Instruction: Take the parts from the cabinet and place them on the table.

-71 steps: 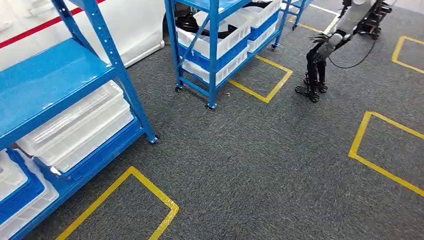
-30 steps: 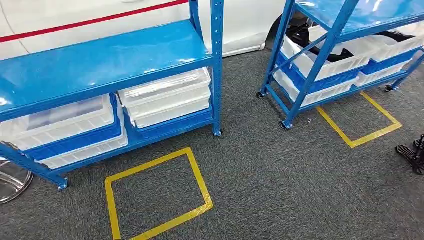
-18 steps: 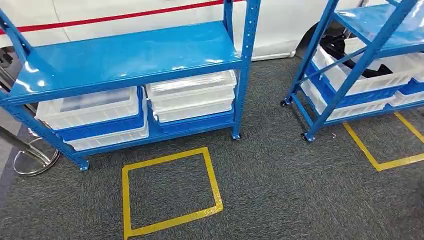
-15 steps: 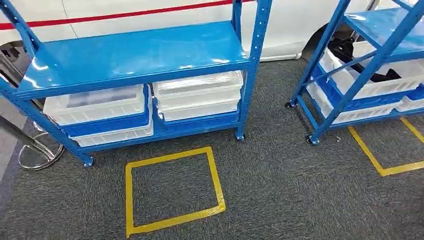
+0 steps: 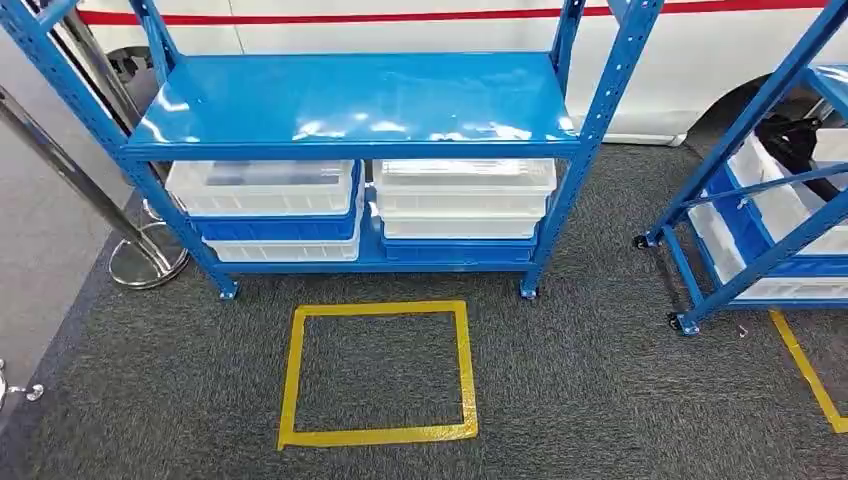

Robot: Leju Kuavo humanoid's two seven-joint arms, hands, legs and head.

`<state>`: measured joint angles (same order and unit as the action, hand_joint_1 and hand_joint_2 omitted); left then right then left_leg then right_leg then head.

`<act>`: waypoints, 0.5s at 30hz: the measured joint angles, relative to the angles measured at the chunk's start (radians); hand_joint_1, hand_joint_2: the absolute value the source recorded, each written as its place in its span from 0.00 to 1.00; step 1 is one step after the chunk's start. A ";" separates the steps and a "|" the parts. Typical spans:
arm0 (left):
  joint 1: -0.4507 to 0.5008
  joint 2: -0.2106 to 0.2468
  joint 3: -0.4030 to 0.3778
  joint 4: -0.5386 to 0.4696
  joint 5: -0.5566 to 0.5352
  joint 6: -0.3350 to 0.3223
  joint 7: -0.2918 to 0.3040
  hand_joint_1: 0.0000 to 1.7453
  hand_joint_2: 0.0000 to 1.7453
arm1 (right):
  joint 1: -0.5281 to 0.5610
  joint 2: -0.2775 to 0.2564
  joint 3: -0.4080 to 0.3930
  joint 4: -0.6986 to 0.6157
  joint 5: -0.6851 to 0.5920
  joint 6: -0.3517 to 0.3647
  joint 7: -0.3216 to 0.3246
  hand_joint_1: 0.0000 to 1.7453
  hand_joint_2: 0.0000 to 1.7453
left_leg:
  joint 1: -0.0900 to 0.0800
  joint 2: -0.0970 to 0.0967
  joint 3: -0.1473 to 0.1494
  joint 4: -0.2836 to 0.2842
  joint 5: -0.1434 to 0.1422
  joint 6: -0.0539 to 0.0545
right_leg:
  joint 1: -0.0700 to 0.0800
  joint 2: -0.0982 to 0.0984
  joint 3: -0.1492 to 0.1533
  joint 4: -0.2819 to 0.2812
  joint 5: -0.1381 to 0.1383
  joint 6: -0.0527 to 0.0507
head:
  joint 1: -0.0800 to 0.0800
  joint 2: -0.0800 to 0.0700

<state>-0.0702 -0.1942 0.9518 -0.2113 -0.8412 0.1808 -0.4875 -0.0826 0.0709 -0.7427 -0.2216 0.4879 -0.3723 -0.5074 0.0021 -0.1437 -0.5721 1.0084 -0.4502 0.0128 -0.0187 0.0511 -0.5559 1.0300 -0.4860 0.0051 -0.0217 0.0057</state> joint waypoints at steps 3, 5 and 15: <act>-0.002 0.008 0.001 0.000 0.003 0.000 -0.006 0.00 0.00 | 0.001 0.008 0.000 0.000 0.003 0.003 0.000 0.00 0.00 | -0.005 0.113 -0.046 0.107 -0.066 -0.013 | -0.009 -0.046 0.017 -0.017 0.001 -0.020 | -0.003 0.000; -0.006 0.010 0.005 0.000 0.013 0.000 -0.013 0.00 0.00 | 0.001 0.008 0.002 0.000 0.019 0.011 0.003 0.00 0.00 | 0.003 0.130 -0.128 0.262 -0.129 -0.021 | -0.006 -0.076 0.020 -0.016 -0.005 -0.024 | -0.003 0.000; 0.003 0.012 0.042 0.000 0.065 -0.044 -0.067 0.00 0.00 | -0.032 0.028 0.042 0.000 0.077 0.012 0.037 0.00 0.00 | -0.009 0.200 -0.023 0.016 0.009 0.009 | 0.006 -0.193 0.070 -0.023 -0.044 0.016 | -0.003 0.000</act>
<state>-0.0673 -0.1820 0.9938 -0.2117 -0.7763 0.1366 -0.5543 -0.1148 0.0984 -0.7004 -0.2220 0.5650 -0.3601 -0.4707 -0.0074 0.0563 -0.5953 1.0245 -0.4415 0.0213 -0.0125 -0.1415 -0.4856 1.0070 -0.5300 0.0209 -0.0248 0.0057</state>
